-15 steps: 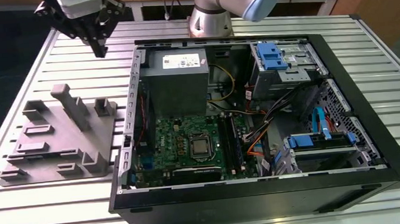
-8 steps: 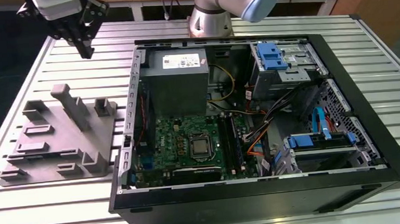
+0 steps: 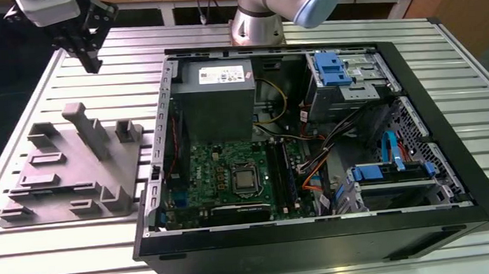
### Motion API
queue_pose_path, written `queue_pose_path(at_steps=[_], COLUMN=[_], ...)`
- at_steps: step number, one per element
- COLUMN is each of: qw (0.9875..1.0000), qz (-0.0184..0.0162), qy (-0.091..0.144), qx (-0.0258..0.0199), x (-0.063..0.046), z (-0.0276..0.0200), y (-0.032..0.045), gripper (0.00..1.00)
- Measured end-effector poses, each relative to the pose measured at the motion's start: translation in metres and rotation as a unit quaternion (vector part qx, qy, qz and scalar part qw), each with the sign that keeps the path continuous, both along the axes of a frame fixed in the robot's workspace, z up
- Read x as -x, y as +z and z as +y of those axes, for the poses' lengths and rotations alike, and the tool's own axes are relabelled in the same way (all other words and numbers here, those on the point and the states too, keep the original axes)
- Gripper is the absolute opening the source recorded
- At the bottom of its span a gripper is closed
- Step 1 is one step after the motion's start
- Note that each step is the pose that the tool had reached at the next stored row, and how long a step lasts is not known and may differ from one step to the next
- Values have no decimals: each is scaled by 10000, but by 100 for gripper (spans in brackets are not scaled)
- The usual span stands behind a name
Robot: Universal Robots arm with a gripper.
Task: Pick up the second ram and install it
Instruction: 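Reach for the second ram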
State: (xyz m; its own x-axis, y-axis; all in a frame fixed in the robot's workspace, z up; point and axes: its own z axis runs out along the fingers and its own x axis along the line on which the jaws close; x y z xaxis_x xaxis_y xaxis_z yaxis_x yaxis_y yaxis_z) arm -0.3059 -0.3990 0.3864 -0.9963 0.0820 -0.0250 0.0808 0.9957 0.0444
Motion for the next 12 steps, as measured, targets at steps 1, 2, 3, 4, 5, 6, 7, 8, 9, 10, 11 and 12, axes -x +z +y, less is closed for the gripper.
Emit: queue_pose_path(at_steps=[1, 2, 3, 4, 5, 6, 7, 8, 9, 10, 11, 12], qw=[10000, 10000, 10000, 10000, 10000, 10000, 10000, 10000, 10000, 10000, 10000, 10000], qz=[0, 0, 0, 0, 0, 0, 0, 0, 0, 0, 0, 0], qy=[0, 0, 0, 0, 0, 0, 0, 0, 0, 0, 0, 0], qx=[0, 0, 0, 0, 0, 0, 0, 0, 0, 0, 0, 0], x=[19, 35, 51, 66, 78, 91, 101, 110, 119, 128, 136, 143], z=[-1, -1, -2, -3, -4, -5, -5, -5, -6, -7, -8, -11], y=[-3, -5, -8, -12, -15, -18, -21, -24, -27, -29, -32, -36], gripper=[7, 7, 7, 7, 7, 7, 7, 7, 7, 7, 7, 7])
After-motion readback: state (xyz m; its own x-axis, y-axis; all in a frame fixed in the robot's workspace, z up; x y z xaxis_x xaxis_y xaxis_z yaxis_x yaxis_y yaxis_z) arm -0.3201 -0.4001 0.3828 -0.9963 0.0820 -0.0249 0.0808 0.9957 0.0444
